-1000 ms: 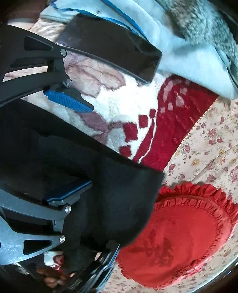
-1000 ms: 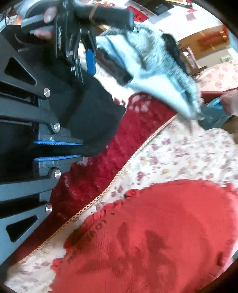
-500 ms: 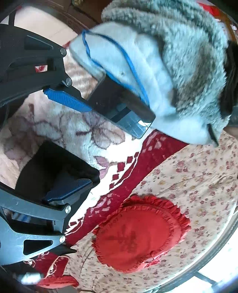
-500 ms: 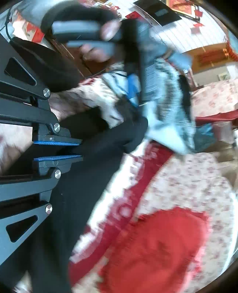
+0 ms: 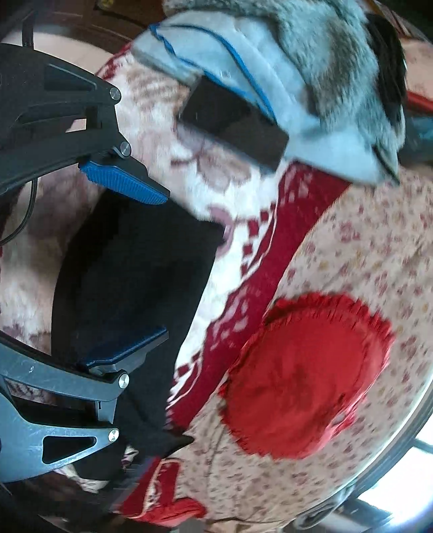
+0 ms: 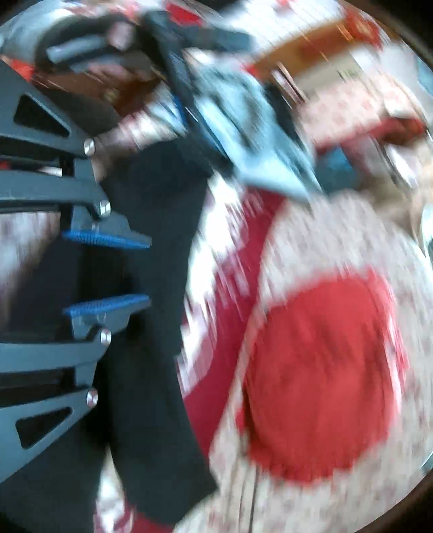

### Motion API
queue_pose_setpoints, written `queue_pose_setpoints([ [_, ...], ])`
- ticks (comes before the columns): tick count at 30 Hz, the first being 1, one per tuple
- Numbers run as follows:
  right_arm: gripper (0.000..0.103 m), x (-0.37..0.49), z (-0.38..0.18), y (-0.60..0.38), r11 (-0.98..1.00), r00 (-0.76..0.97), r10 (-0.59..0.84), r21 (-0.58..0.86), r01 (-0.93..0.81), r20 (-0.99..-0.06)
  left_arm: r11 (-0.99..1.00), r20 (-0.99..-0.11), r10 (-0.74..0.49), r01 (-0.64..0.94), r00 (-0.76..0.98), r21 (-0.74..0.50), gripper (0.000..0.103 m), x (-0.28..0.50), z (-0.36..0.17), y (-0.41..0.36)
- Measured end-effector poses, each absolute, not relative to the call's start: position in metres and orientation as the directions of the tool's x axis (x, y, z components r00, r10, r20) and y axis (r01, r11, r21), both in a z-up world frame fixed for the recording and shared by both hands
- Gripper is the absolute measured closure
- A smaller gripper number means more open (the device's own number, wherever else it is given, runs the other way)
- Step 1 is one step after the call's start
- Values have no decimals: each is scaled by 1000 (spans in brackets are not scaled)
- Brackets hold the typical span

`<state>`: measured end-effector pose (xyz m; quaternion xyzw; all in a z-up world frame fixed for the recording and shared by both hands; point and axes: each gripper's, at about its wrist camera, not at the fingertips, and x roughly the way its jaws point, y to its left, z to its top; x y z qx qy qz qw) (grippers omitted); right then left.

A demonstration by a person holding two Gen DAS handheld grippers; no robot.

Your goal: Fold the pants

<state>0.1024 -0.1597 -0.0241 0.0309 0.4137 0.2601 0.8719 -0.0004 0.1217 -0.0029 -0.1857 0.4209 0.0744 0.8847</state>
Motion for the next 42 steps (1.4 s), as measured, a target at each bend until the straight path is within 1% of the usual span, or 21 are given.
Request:
queue_pose_setpoints([
  [5,63,171,-38,-234,927,511,374,326,-185,-774,950,-785,-119,-159,608,-267,28,16,-11,81],
  [6,61,181,-41,-245,928,501,368,339,-152,-783,956,-785,-144,-119,602,-267,28,19,-13,71],
  [8,59,195,-46,-257,922,483,376,373,-107,-791,962,-791,-196,-42,580,-270,27,28,-18,51],
  [10,59,200,-46,-264,902,487,411,420,-97,-771,963,-805,-230,9,547,-270,27,37,-24,34],
  [12,58,203,-47,-267,888,495,431,453,-84,-754,968,-823,-235,47,518,-247,27,47,-31,16],
  [15,57,213,-47,-270,882,492,436,465,-69,-754,976,-844,-216,89,490,-198,27,61,-38,-9],
  [19,54,240,-44,-267,914,482,366,404,-27,-796,982,-870,-180,141,459,-129,27,70,-48,-36],
  [22,53,266,-53,-254,953,389,284,303,-12,-876,980,-867,-168,172,470,-96,27,71,-50,-47],
  [26,53,289,-81,-238,980,278,199,195,-43,-940,979,-866,-171,180,470,-95,27,75,-54,-49],
  [27,55,290,-85,-238,982,275,191,186,-44,-942,978,-863,-177,182,474,-102,27,76,-54,-49],
  [28,63,291,-86,-241,983,287,184,180,-42,-940,977,-860,-184,186,477,-106,28,76,-53,-48],
  [29,67,289,-85,-244,983,307,184,182,-37,-934,974,-855,-196,196,480,-113,28,76,-53,-48],
  [30,78,285,-82,-252,975,328,220,220,-36,-919,972,-851,-205,204,483,-119,40,76,-53,-49],
  [31,92,282,-79,-258,965,340,256,258,-41,-905,968,-848,-221,213,481,-131,53,76,-53,-49],
  [32,95,278,-77,-261,962,348,269,271,-44,-898,966,-847,-230,217,479,-139,56,76,-53,-49],
  [34,96,262,-66,-271,959,383,280,278,-62,-880,962,-840,-244,231,485,-146,70,72,-50,-49],
  [38,97,206,-38,-301,943,459,321,325,-74,-828,943,-825,-301,277,478,-184,82,57,-42,-47],
  [40,97,162,-24,-323,933,509,336,354,-64,-793,921,-819,-350,327,454,-212,83,42,-41,-50],
  [42,97,128,-18,-340,927,537,336,373,-43,-774,908,-814,-359,373,456,-191,83,24,-42,-56],
])
